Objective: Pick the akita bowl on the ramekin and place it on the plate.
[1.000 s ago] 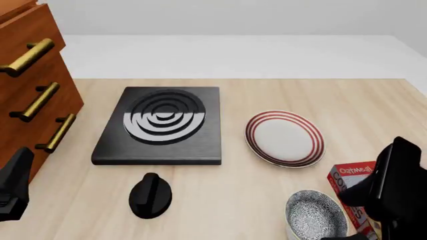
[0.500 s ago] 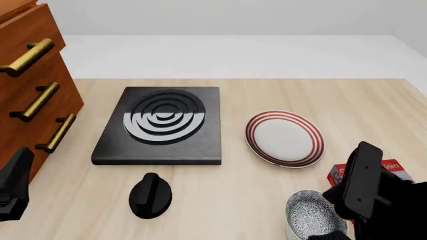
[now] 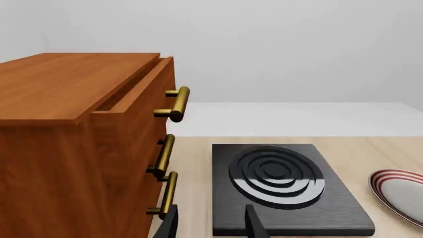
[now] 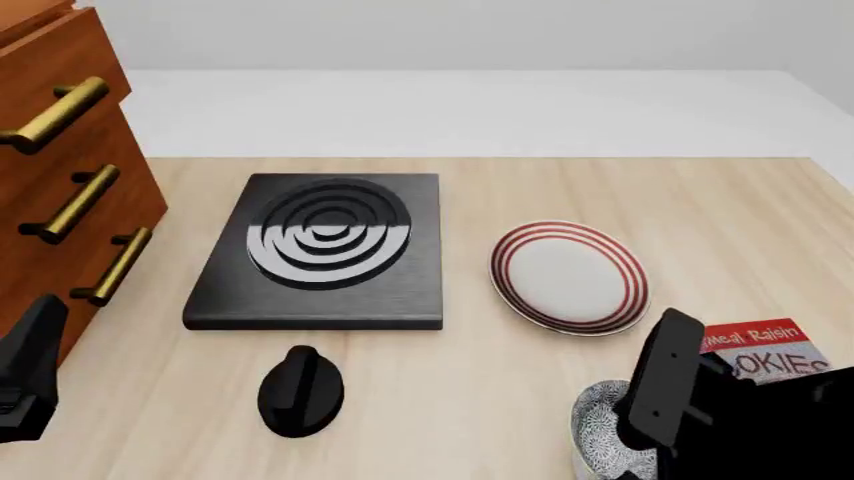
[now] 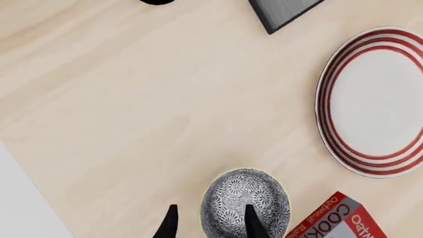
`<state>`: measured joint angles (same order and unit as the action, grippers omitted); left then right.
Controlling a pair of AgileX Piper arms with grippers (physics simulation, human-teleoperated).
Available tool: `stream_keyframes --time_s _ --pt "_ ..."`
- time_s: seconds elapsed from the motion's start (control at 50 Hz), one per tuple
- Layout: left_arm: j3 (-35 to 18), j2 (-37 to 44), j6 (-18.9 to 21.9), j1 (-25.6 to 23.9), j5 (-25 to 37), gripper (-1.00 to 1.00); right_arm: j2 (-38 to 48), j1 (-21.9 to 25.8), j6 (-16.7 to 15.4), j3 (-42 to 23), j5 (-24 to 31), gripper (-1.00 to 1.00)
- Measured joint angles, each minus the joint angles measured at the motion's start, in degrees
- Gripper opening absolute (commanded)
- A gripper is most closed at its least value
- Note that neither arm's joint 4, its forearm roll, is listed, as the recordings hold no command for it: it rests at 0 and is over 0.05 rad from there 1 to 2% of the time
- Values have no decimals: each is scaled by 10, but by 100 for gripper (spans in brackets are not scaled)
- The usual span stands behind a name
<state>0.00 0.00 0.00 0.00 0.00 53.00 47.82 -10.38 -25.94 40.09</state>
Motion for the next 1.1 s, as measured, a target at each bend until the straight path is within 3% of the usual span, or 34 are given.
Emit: stream_keyframes --time_s 1.1 --pt "0 0 0 0 0 100 76 -5 12 76 -119 100"
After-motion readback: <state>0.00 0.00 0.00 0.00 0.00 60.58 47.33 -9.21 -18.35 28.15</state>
